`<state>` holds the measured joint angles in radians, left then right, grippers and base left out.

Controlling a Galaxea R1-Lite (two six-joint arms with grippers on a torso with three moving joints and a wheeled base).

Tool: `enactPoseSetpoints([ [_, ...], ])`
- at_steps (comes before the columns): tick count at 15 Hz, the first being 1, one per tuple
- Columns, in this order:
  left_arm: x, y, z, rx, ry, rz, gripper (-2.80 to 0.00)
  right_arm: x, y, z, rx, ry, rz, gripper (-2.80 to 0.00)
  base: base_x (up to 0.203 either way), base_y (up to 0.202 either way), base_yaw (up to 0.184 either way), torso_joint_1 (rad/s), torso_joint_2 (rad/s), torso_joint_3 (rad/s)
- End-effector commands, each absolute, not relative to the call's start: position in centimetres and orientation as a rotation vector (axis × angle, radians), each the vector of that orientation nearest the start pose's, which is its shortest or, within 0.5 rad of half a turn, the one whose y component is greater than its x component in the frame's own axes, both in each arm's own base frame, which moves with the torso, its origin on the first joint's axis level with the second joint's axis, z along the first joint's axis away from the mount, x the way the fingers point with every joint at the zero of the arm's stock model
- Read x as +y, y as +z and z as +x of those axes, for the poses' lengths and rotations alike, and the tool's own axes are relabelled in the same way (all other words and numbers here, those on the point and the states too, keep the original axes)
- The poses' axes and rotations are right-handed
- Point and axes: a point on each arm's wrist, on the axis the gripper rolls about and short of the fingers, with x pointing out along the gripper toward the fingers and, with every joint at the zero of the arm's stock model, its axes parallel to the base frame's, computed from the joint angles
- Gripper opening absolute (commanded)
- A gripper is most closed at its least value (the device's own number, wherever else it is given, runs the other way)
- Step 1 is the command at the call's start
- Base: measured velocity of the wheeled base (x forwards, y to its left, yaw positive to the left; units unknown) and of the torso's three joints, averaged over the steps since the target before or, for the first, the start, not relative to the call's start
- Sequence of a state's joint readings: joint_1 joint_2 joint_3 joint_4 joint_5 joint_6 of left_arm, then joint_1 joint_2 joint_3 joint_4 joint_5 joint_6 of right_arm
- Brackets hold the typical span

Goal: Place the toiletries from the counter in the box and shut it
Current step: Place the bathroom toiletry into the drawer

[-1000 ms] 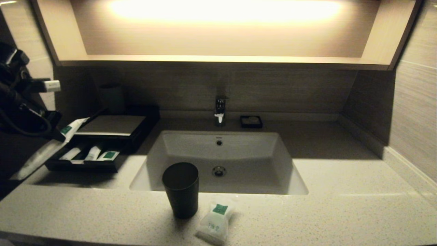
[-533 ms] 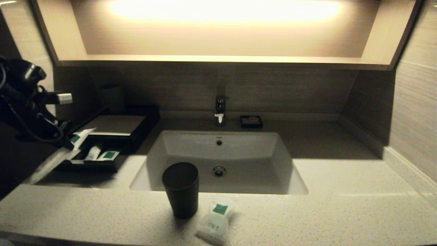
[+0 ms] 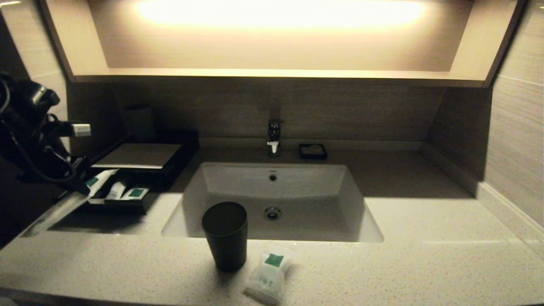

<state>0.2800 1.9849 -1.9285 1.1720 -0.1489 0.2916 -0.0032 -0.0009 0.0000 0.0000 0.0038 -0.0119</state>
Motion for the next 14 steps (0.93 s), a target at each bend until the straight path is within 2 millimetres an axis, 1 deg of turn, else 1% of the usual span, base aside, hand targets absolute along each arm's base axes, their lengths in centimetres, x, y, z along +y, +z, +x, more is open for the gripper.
enactPoseSetpoints([
  [1,8.9,24.2,32.1,1.223,-0.049,0.002,-2.80,0.0,7.5,-2.3,0.002,0.002,-0.012,-2.80,0.000,0.000,0.000,0.000,0.00,0.000],
  [4,9.0,23.7,32.4,1.244,-0.044,0.004,-2.80,0.0,7.5,-2.3,0.002,0.002,-0.012,-2.80,0.000,0.000,0.000,0.000,0.00,0.000],
  [10,9.3,22.1,33.8,1.265,-0.040,0.008,-2.80,0.0,7.5,-2.3,0.002,0.002,-0.012,-2.80,0.000,0.000,0.000,0.000,0.00,0.000],
  [14,8.8,21.1,35.1,1.247,-0.056,0.020,-2.80,0.0,7.5,-2.3,0.001,0.002,-0.012,-2.80,0.000,0.000,0.000,0.000,0.00,0.000],
])
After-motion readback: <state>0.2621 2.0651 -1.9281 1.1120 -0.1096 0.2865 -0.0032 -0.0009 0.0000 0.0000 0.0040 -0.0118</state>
